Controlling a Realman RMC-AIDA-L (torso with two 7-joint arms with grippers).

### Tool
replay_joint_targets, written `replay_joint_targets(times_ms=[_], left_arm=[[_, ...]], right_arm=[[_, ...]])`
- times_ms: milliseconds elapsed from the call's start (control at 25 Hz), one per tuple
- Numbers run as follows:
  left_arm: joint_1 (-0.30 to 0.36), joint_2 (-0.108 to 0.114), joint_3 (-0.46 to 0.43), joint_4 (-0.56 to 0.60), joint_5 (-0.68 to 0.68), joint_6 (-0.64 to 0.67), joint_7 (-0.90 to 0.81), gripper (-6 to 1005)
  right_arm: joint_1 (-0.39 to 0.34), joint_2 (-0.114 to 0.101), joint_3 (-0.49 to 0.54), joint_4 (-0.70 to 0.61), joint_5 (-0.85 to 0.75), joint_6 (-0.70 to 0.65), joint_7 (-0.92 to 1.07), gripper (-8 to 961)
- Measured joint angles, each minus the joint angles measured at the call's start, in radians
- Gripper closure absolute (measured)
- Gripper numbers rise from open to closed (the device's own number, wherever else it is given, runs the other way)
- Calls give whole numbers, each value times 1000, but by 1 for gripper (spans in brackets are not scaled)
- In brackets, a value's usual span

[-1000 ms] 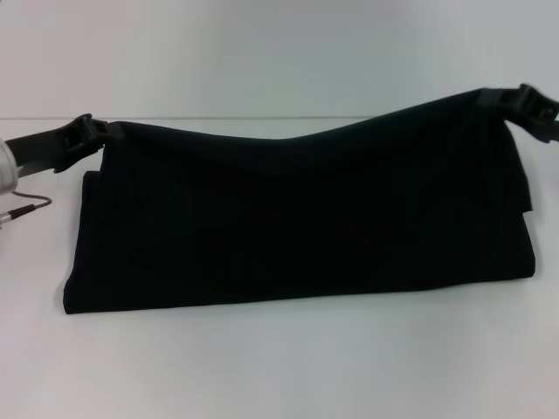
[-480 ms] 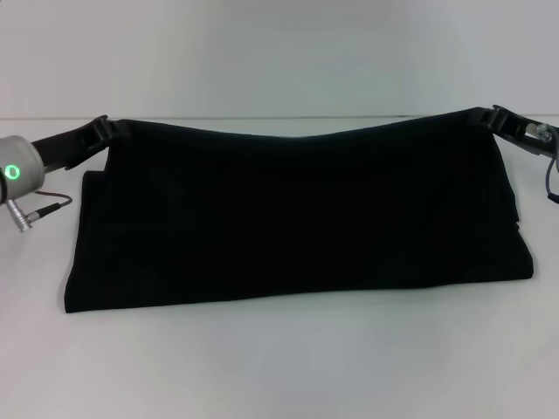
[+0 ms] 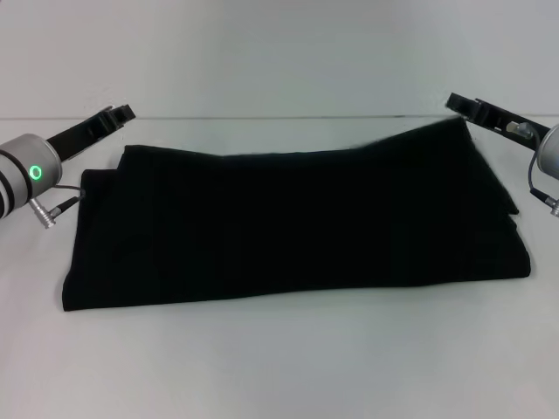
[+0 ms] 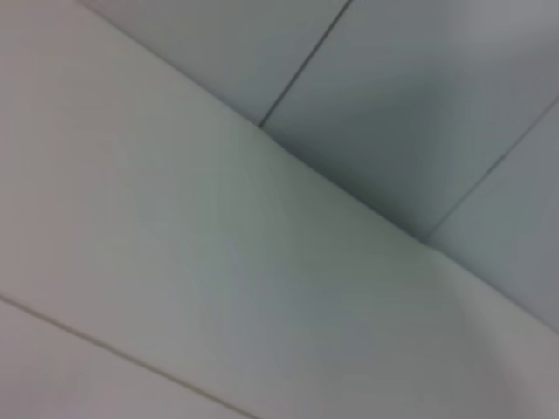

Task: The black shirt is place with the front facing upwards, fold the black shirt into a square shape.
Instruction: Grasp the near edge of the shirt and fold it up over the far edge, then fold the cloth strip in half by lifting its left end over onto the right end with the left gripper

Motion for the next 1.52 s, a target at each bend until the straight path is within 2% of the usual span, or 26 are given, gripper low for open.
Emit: replay_joint_targets(times_ms=[80,160,280,360,400,440,520,600,680,760,800,960,1120,1320,1520], left_arm=[[1,0,0,-10,-24,-19,11,892],[2,2,1,-22,-34,-32,18,668],[13,7,1,-29,-36,-16,16,606],[29,19,0,-29,-36,48,4,564],[41,30,1,-29,-36,99,-11,543],[59,51,4,-29,-34,184,-42,522],[82,76,18,-30,-31,288,-88,481],[117,112,63,-30,-28,411,-152,439],[152,143,107,-30,-27,506,-216,357],[195,164,125,-30,-27,607,-275,274],[212,170,126,-28,-27,641,-300,233],[312,178,128,12,-22,762,-477,159],[379,174,126,62,53,805,-569,113],[413,173,110,89,128,801,-636,101],[405,173,111,76,189,765,-679,102]], right_arm=[[-3,0,0,5,24,4,-8,602],[-8,0,2,5,36,4,-10,503],[-20,-1,5,4,39,-3,-11,372],[-39,-7,-2,-4,36,-59,-15,289],[-50,-11,-10,-8,34,-100,-23,248],[-66,-18,-23,-10,33,-158,-43,207],[-96,-33,-57,-12,32,-277,-97,203],[-128,-43,-106,-23,31,-394,-168,199],[-157,-46,-156,-46,31,-496,-245,196],[-203,-38,-225,-79,30,-635,-397,192],[-203,-38,-225,-79,30,-635,-397,190],[-237,-13,-260,-84,31,-697,-559,182],[-243,0,-312,-57,31,-691,-628,163],[-234,4,-348,-16,31,-634,-647,106],[-231,7,-398,-12,31,-586,-647,106]])
